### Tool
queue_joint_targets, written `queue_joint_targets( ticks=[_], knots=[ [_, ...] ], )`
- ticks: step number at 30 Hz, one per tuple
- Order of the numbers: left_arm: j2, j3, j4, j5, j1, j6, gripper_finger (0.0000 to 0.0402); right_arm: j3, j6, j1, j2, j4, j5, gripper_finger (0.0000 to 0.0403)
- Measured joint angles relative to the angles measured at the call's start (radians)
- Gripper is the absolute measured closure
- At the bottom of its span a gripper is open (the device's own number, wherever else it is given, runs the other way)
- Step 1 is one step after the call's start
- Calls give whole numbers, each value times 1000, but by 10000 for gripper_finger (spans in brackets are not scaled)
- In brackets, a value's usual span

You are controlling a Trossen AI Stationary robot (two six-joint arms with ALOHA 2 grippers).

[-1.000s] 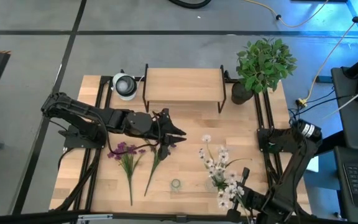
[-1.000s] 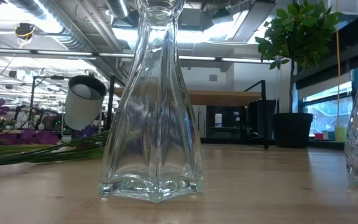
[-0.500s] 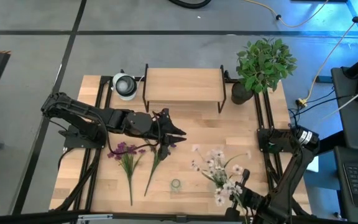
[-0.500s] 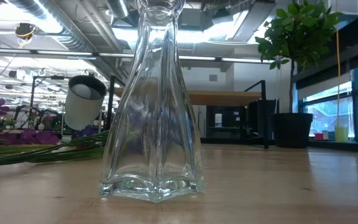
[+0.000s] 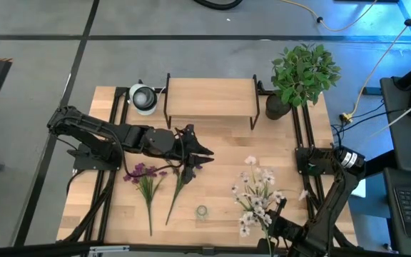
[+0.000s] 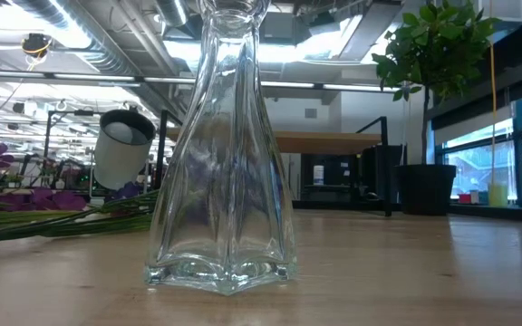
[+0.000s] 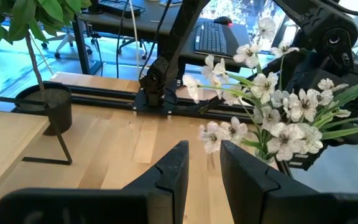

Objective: Pick and place flowers into a vace then onto a shelf
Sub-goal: Put the white flowers into the right transparent vase

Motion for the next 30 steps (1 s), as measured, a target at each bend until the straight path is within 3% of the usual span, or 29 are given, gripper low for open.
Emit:
queue_joint_targets(
  ticks=[30],
  knots=[
    [0,0,0,0,0,0,315,0,-7,0,-2,-48,-91,359]
  ],
)
